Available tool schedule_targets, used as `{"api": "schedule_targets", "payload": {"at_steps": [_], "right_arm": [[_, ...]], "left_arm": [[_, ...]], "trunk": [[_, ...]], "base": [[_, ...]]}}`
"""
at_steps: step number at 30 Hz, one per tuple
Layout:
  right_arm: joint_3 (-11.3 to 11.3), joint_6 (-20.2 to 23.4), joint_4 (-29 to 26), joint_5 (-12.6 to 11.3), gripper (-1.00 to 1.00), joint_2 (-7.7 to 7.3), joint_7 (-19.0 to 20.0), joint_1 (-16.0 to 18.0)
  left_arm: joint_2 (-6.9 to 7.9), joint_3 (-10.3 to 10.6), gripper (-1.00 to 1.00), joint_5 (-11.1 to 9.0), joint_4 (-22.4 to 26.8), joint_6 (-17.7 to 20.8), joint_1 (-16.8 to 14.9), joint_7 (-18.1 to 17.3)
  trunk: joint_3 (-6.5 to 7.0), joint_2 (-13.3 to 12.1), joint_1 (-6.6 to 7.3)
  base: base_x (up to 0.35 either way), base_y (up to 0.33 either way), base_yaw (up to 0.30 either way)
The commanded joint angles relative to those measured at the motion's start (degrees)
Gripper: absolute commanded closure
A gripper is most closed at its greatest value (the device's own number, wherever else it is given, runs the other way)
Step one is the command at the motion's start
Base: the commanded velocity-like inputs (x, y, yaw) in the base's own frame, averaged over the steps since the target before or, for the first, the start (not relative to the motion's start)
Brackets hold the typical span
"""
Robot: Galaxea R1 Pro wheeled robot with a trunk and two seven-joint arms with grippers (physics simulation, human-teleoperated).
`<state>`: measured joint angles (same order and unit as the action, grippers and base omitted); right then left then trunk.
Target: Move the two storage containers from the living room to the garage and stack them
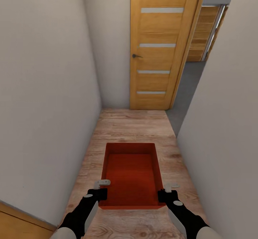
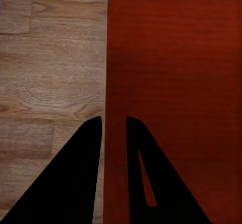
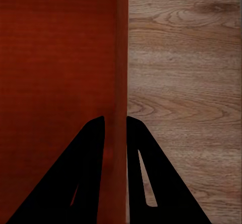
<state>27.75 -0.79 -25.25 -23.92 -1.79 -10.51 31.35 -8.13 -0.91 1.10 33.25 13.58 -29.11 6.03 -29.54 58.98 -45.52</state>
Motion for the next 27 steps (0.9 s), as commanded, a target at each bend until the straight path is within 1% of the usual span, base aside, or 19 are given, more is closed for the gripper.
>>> {"api": "schedule_targets", "payload": {"at_steps": [1,11,12,13,19,22,25,27], "right_arm": [[0.8,-0.1,1.5,-1.0,1.00,-1.55,-0.1,0.0],[0.8,-0.1,1.5,-1.0,1.00,-1.55,-0.1,0.0],[0.1,0.3,-0.2,-0.6,1.00,-0.21,-0.3,0.0],[0.1,0.4,-0.2,-0.6,1.00,-0.20,-0.3,0.0],[-0.2,0.4,0.1,-0.4,1.00,-0.23,-0.3,0.0],[-0.3,0.5,1.0,-0.2,1.00,0.20,-0.2,0.0],[-0.3,0.6,2.1,-0.2,1.00,0.61,-0.2,0.0],[-0.3,0.6,2.6,0.5,1.00,1.00,-0.1,0.0]], "left_arm": [[0.04,-0.1,1.00,-0.3,0.2,0.3,-0.1,-4.7],[0.04,-0.1,1.00,-0.3,0.2,0.3,-0.1,-4.7],[-0.14,-0.3,1.00,-0.1,0.1,0.2,0.0,-0.3],[-0.14,-0.3,1.00,0.3,0.1,0.2,0.0,-0.1],[-0.09,-1.3,1.00,1.9,-0.2,0.3,0.0,-0.7],[0.04,-2.0,1.00,2.3,-1.2,0.2,0.0,-1.1],[0.10,-3.0,1.00,3.1,-2.0,0.1,0.0,-1.7],[0.11,-3.8,1.00,3.7,-2.2,0.1,0.0,-2.1]], "trunk": [[-0.05,0.0,-0.03],[-0.05,0.0,-0.03],[-0.05,0.0,-0.03],[-0.05,0.0,-0.03],[-0.05,0.0,-0.03],[-0.05,0.0,-0.03],[-0.05,0.0,-0.03],[-0.05,0.0,-0.03]], "base": [[0.234,0.000,0.000],[0.234,0.000,0.000],[0.000,0.000,0.000],[0.000,0.000,0.000],[0.000,0.000,0.000],[0.000,0.000,0.000],[0.000,0.000,0.000],[0.000,0.000,0.000]]}}
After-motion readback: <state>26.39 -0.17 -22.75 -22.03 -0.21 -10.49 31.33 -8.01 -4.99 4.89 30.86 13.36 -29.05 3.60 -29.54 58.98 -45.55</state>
